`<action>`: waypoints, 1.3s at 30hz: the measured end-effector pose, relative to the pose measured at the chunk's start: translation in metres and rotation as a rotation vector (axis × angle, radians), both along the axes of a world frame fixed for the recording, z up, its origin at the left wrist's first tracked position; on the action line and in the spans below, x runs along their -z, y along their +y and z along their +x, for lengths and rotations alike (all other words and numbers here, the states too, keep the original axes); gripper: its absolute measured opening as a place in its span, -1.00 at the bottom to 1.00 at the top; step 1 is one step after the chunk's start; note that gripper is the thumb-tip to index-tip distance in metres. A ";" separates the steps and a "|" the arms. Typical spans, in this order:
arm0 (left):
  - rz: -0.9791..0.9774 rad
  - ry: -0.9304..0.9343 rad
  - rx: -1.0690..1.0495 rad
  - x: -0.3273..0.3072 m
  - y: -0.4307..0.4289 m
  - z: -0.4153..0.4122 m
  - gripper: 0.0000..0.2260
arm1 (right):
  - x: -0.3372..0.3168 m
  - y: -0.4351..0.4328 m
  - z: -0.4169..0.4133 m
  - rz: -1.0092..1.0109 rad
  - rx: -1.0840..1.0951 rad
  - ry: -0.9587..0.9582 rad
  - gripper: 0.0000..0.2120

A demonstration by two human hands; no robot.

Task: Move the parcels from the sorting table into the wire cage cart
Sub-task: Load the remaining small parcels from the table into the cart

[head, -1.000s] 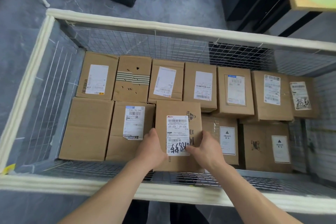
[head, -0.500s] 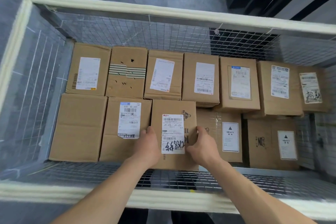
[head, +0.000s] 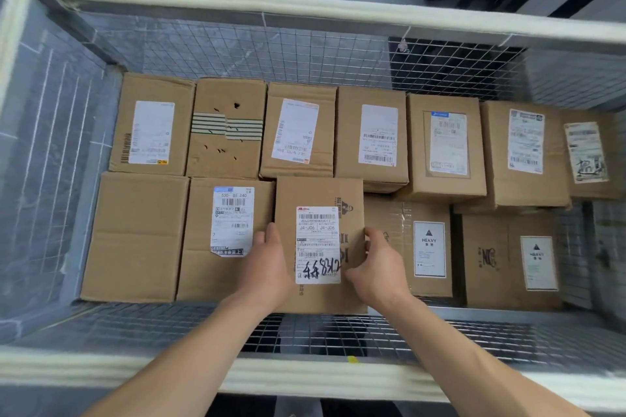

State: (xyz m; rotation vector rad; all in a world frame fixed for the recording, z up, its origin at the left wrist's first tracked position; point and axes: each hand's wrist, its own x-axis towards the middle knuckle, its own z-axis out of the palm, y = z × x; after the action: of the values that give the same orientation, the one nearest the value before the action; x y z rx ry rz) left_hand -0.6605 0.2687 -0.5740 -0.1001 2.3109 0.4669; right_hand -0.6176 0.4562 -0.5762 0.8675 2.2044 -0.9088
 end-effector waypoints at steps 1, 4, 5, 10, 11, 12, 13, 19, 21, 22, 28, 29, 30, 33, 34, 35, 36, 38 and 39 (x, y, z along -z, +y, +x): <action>-0.004 0.008 0.004 0.000 -0.001 0.001 -0.27 | -0.001 0.001 0.001 0.004 0.006 0.005 -0.26; -0.016 0.023 0.026 0.002 -0.005 0.000 -0.19 | 0.000 -0.001 0.001 -0.010 0.020 0.021 -0.27; -0.020 0.025 0.038 0.004 -0.006 -0.001 -0.17 | 0.000 -0.002 0.001 -0.015 0.026 0.025 -0.27; -0.081 0.018 0.130 0.014 -0.003 -0.003 -0.16 | 0.014 -0.002 -0.006 0.009 -0.033 -0.013 -0.34; -0.094 0.016 0.157 0.018 -0.002 -0.004 -0.18 | 0.017 -0.002 -0.007 0.019 -0.061 -0.039 -0.38; -0.106 0.013 0.177 0.020 -0.002 -0.005 -0.21 | 0.020 -0.002 -0.007 0.023 -0.088 -0.064 -0.44; -0.118 0.010 0.191 0.021 -0.001 -0.007 -0.24 | 0.022 -0.002 -0.008 0.022 -0.112 -0.087 -0.52; -0.137 -0.016 0.289 0.002 -0.002 -0.017 -0.43 | 0.008 0.000 -0.012 -0.047 -0.215 -0.147 -0.58; -0.133 0.010 0.340 -0.015 0.000 -0.021 -0.44 | -0.008 0.002 -0.012 -0.035 -0.256 -0.129 -0.56; -0.129 0.023 0.368 -0.026 0.002 -0.024 -0.41 | -0.018 0.003 -0.013 -0.024 -0.266 -0.116 -0.55; -0.077 0.191 0.533 -0.108 0.019 -0.047 -0.37 | -0.097 0.012 -0.021 0.076 -0.293 -0.028 -0.55; -0.060 0.216 0.555 -0.123 0.022 -0.051 -0.38 | -0.112 0.015 -0.021 0.099 -0.287 0.002 -0.54; -0.040 0.241 0.574 -0.140 0.025 -0.054 -0.38 | -0.127 0.017 -0.021 0.125 -0.279 0.026 -0.49; 0.022 0.332 0.634 -0.186 0.034 -0.061 -0.40 | -0.179 0.027 -0.018 0.210 -0.259 0.114 -0.36; 0.042 0.369 0.653 -0.202 0.039 -0.062 -0.42 | -0.196 0.030 -0.016 0.243 -0.252 0.155 -0.40; 0.065 0.408 0.672 -0.218 0.044 -0.063 -0.44 | -0.214 0.034 -0.013 0.282 -0.235 0.199 -0.47; 0.093 0.445 0.692 -0.234 0.050 -0.064 -0.45 | -0.232 0.037 -0.009 0.324 -0.213 0.237 -0.52; 0.164 0.500 0.734 -0.265 0.065 -0.063 -0.44 | -0.269 0.042 0.000 0.398 -0.157 0.285 -0.51; 0.200 0.523 0.761 -0.280 0.073 -0.061 -0.43 | -0.286 0.045 0.007 0.436 -0.129 0.303 -0.50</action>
State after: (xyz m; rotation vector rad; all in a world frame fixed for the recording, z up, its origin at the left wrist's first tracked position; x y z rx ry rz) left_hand -0.7220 0.3417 -0.2941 1.0715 2.5372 0.3397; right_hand -0.6110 0.5009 -0.2904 0.8043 2.7494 -0.5295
